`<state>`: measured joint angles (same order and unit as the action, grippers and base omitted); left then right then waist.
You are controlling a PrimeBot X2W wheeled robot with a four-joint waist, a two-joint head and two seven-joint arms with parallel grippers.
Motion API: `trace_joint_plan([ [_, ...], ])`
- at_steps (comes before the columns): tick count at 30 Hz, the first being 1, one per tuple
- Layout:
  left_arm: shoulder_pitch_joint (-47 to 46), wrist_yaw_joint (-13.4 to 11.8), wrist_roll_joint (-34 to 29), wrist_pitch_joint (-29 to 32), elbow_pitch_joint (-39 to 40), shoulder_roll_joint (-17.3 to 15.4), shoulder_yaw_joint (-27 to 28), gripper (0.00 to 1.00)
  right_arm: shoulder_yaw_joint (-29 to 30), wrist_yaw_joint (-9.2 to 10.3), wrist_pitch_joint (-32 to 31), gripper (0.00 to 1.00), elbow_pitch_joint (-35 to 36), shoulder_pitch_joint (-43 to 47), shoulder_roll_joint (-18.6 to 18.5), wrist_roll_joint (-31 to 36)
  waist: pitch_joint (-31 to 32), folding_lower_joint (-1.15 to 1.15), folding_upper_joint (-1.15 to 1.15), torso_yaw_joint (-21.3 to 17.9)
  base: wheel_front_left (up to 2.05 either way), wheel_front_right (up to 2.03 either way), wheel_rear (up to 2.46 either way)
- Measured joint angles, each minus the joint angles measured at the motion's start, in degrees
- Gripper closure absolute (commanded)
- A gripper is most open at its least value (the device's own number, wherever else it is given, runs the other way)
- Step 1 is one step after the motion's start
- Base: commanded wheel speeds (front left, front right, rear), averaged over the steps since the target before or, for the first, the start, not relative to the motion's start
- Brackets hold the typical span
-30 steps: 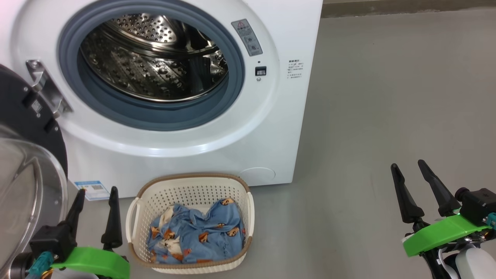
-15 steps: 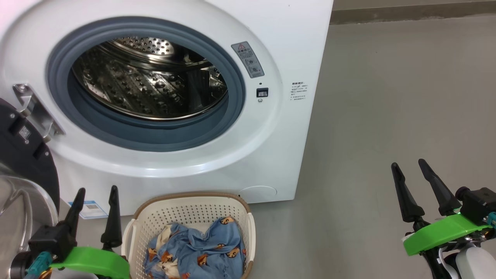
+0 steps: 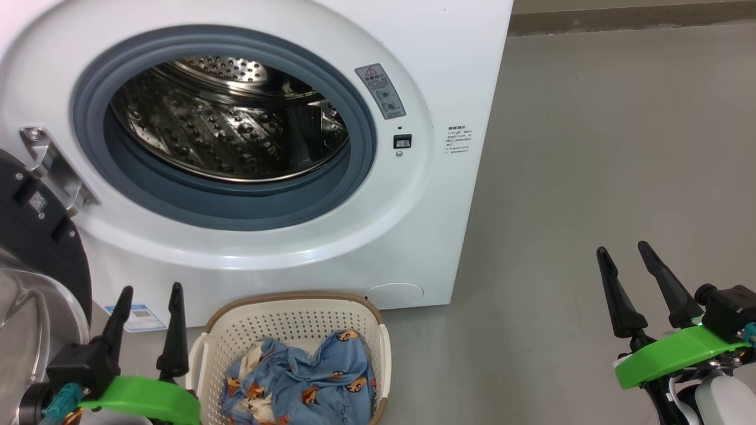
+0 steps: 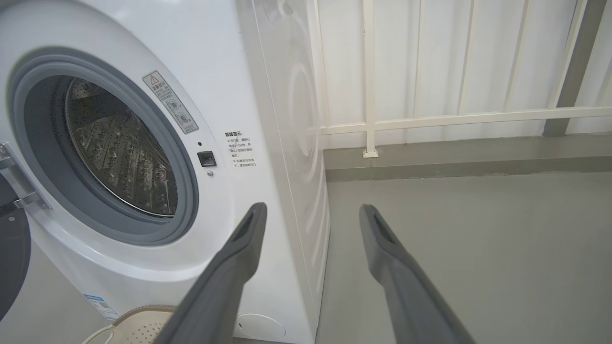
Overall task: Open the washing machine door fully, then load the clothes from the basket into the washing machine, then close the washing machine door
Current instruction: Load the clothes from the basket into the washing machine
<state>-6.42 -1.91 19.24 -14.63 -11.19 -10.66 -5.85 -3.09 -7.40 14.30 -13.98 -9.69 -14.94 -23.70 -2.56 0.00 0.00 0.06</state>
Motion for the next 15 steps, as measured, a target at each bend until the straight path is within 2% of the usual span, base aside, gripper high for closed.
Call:
trace_joint_plan([
  [15,-0.01,0.0,-0.31,0.0,0.02,0.33,0.02,0.0,-0.01,0.0,0.0,0.0,0.0,-0.01,-0.02,0.0,-0.52,0.0,0.0,-0.02,0.0,0.0,0.0],
])
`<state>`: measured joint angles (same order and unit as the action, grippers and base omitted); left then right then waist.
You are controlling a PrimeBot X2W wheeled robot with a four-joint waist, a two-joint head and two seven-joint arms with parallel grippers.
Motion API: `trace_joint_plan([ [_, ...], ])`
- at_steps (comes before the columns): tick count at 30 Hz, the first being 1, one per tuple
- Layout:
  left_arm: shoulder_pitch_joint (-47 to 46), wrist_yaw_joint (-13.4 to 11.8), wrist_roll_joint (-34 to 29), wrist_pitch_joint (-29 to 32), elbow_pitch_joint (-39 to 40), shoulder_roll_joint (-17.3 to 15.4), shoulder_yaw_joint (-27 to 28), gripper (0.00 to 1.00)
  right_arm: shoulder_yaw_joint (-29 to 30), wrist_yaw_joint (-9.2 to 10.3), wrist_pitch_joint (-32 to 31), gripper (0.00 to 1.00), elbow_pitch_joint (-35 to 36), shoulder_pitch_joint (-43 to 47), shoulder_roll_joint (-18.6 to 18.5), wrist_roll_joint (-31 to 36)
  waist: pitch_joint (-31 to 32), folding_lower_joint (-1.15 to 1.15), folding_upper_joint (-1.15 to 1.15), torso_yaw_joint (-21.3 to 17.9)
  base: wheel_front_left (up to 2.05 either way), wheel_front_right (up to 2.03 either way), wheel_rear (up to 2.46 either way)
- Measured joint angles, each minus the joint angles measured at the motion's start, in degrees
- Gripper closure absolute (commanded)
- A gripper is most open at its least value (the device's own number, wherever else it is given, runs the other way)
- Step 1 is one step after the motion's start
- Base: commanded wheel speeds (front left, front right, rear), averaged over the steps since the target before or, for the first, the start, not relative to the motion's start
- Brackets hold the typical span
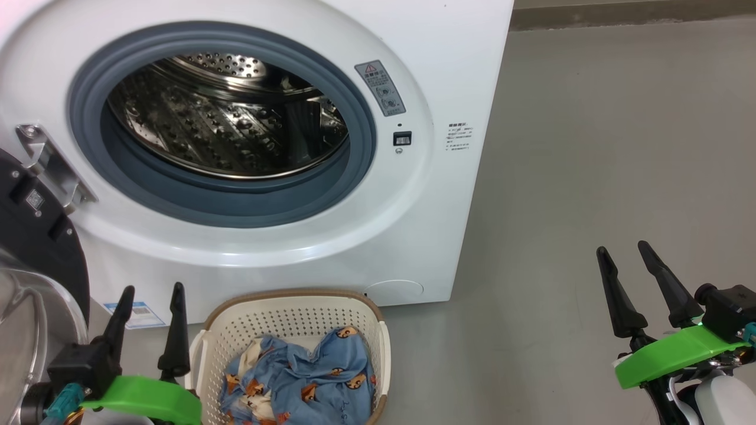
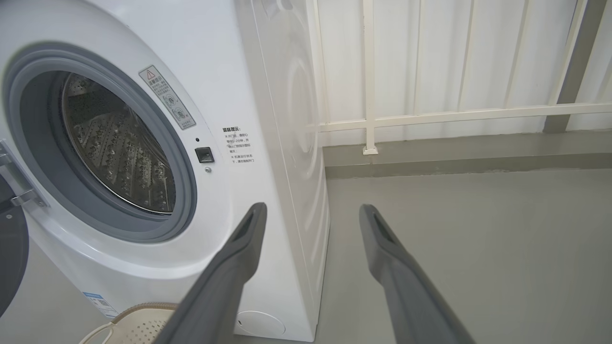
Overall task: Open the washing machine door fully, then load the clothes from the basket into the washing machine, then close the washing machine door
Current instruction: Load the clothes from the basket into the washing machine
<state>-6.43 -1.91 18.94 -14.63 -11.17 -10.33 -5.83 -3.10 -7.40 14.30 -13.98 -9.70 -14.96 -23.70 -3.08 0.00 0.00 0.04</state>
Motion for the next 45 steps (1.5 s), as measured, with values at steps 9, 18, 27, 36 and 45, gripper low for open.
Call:
trace_joint_plan([
  [9,-1.05,0.0,0.0,0.0,-0.2,0.08,-0.29,0.0,-0.16,0.0,0.0,0.0,0.1,-1.01,-0.07,0.0,-1.84,0.0,0.0,-0.35,0.0,0.0,0.0],
  [18,-2.8,0.0,0.01,0.0,-1.67,0.4,-1.0,0.0,-0.16,0.0,0.0,0.0,0.45,-1.4,0.0,0.0,-4.87,0.0,0.0,-1.23,0.0,0.0,0.0],
  [27,-5.95,0.18,0.13,0.0,-4.32,0.37,-1.18,0.0,-0.12,0.0,0.0,0.0,0.98,-3.31,0.46,-0.07,-9.11,0.0,0.0,-2.5,0.0,0.0,0.0],
  [36,-9.93,1.75,1.45,0.32,-9.87,0.41,-1.6,0.0,-0.19,0.0,0.0,0.0,1.29,-6.05,1.08,-0.16,-13.92,0.0,0.0,-3.31,0.0,0.0,0.0],
  [45,-15.86,3.13,2.45,1.01,-19.56,0.37,-2.43,0.0,-0.76,0.0,0.01,0.0,1.4,-9.54,1.98,-0.6,-19.44,0.0,0.0,-4.04,0.0,0.0,0.0],
])
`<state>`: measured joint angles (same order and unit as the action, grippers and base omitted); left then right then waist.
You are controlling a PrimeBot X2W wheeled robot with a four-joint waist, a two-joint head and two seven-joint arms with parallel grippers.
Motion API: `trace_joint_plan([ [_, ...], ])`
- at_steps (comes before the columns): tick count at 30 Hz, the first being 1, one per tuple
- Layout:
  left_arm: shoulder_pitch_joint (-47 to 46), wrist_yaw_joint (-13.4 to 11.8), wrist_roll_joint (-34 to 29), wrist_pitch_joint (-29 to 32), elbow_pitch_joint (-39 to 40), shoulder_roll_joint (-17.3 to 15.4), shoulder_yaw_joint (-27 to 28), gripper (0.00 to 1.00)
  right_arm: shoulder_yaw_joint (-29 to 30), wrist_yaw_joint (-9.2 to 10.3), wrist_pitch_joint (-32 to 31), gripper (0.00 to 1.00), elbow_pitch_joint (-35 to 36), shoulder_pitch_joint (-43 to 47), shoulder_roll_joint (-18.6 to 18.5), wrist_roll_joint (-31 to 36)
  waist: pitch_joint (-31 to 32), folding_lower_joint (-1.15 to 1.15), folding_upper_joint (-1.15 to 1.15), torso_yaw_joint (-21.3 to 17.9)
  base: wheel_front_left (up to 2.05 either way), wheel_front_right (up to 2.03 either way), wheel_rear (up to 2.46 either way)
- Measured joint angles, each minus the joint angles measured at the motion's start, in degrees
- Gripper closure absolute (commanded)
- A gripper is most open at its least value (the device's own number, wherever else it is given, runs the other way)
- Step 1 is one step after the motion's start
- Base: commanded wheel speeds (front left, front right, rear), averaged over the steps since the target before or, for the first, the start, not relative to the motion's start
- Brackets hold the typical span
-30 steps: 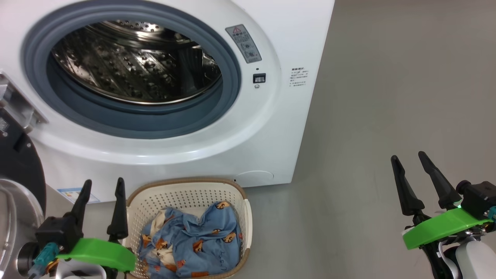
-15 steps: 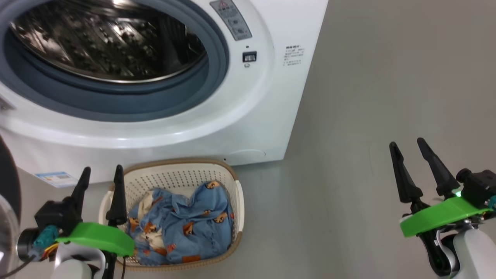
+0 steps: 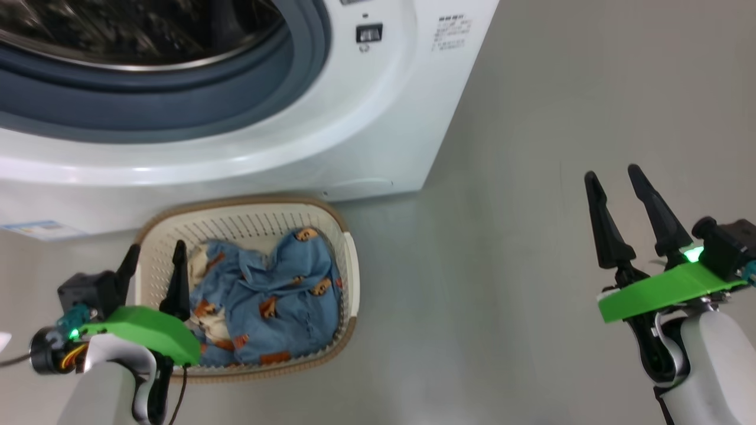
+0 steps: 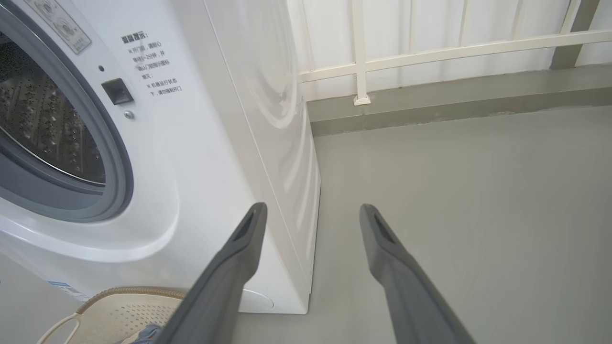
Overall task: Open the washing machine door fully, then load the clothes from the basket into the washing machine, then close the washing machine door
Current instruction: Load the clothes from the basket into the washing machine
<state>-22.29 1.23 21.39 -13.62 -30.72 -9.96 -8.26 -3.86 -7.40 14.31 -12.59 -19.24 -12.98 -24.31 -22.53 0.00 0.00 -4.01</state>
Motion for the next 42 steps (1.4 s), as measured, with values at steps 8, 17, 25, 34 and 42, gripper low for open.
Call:
trace_joint_plan([
  [8,-6.77,1.89,0.58,-0.09,-11.69,0.53,-0.54,0.0,-1.38,0.0,0.0,0.0,0.31,-3.37,0.42,-0.11,-5.49,0.0,0.0,-1.2,0.0,0.0,0.0],
  [17,-14.17,3.1,0.53,-0.52,-24.99,0.71,-1.83,0.0,-2.25,0.0,0.0,0.0,0.99,-6.42,1.04,-0.54,-11.01,0.0,0.0,-3.36,0.0,0.0,0.0],
  [25,-19.9,3.21,-0.08,-0.4,-34.75,0.64,-2.96,0.0,-2.34,0.0,0.0,0.0,1.75,-8.11,1.99,-0.7,-15.72,0.0,0.0,-5.75,0.0,0.0,0.0],
  [34,-25.4,2.72,-0.43,3.14,-40.66,-0.52,-3.92,0.0,-2.49,0.0,0.01,0.0,2.74,-10.45,3.26,-0.98,-20.73,0.0,0.0,-8.32,0.0,0.0,0.0],
  [42,-28.09,0.93,-0.88,6.56,-42.24,-1.83,-4.86,0.0,-2.94,0.0,0.01,0.0,3.35,-11.61,4.19,-1.12,-24.66,0.0,0.0,-10.43,0.0,0.0,0.0],
])
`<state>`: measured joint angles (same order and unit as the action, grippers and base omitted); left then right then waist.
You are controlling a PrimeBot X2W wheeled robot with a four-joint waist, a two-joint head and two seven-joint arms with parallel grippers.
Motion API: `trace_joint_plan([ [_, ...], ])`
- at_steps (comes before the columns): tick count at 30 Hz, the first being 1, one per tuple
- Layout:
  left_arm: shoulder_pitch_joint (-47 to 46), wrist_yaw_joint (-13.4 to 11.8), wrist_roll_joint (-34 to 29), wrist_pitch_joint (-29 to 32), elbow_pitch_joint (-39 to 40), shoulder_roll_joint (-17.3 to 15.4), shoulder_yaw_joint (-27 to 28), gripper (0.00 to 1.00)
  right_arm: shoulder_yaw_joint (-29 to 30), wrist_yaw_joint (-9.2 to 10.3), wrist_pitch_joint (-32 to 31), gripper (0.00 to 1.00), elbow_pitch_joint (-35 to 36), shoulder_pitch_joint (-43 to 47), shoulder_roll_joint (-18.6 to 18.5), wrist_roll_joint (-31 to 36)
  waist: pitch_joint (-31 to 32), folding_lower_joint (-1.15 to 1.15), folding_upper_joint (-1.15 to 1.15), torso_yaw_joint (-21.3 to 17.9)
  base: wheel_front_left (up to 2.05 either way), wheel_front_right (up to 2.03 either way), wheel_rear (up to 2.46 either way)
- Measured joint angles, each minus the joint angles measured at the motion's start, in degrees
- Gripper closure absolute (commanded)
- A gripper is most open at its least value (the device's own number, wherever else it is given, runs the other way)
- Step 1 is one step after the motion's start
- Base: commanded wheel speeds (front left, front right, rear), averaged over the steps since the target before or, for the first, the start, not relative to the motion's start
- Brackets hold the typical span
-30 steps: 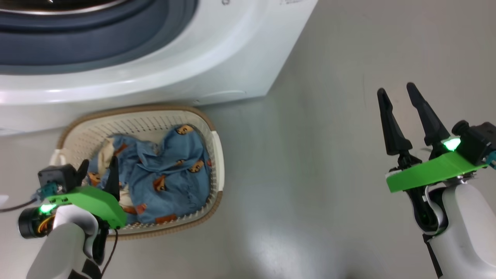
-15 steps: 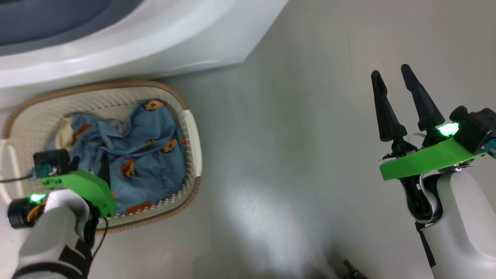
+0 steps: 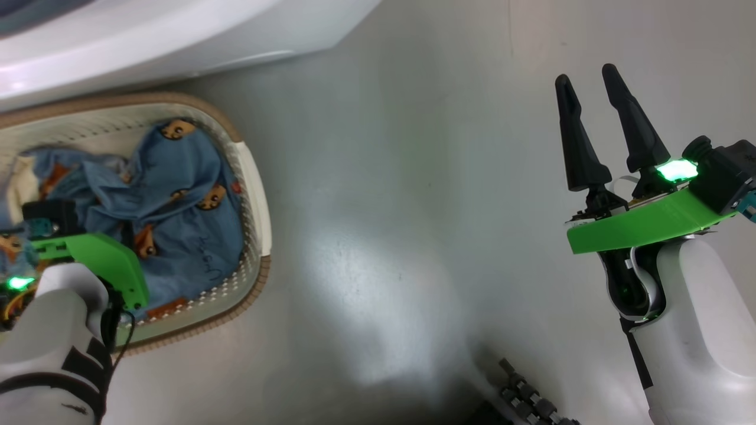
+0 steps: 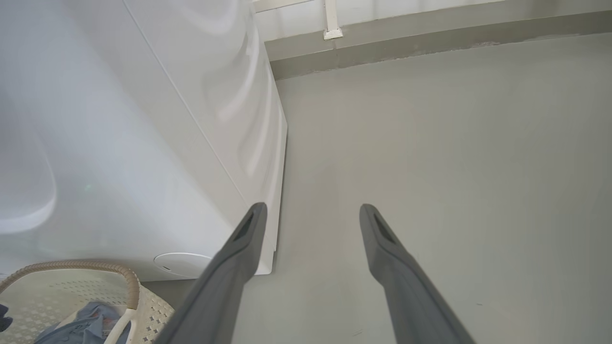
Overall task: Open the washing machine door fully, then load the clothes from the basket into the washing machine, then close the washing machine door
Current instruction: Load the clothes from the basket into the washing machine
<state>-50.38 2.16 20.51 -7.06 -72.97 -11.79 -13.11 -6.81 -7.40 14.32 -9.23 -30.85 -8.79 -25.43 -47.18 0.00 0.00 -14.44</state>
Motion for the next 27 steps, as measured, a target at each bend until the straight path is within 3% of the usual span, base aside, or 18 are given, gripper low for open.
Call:
trace_joint_plan([
  [9,-1.29,-3.99,-0.74,6.89,-0.79,-0.83,-1.1,0.0,0.08,0.0,0.0,0.0,0.52,-0.32,0.36,-0.02,-2.99,0.0,0.0,-1.59,0.0,0.0,0.0],
  [15,-1.29,-3.33,-1.2,14.13,-0.85,-1.38,-2.43,0.0,0.03,0.0,0.0,0.0,0.83,-1.04,0.98,-0.42,-3.51,0.0,0.0,-1.98,0.0,0.0,0.0],
  [20,-1.51,-2.4,-0.96,15.43,-0.87,-1.72,-2.5,0.0,0.0,0.0,0.0,0.0,1.07,-1.07,1.0,-0.42,-4.06,0.0,0.0,-2.2,0.0,0.0,0.0],
  [22,-1.71,-2.33,-0.92,16.44,-0.88,-1.72,-2.74,0.79,-0.01,0.0,0.0,0.0,1.07,-1.07,0.97,-0.42,-4.1,0.0,0.0,-2.31,0.0,0.0,0.0],
  [23,-1.79,-2.33,-0.92,16.94,-0.88,-1.68,-2.92,1.0,-0.02,0.0,0.0,0.0,1.07,-1.07,0.97,-0.42,-4.07,0.0,0.0,-2.35,0.0,0.0,0.0],
  [27,-1.82,-2.33,-0.55,15.93,-1.04,-1.01,-3.11,1.0,-0.11,0.0,0.0,0.0,1.04,-1.15,1.0,-0.42,-3.39,0.0,0.0,-2.4,0.0,0.0,0.0],
])
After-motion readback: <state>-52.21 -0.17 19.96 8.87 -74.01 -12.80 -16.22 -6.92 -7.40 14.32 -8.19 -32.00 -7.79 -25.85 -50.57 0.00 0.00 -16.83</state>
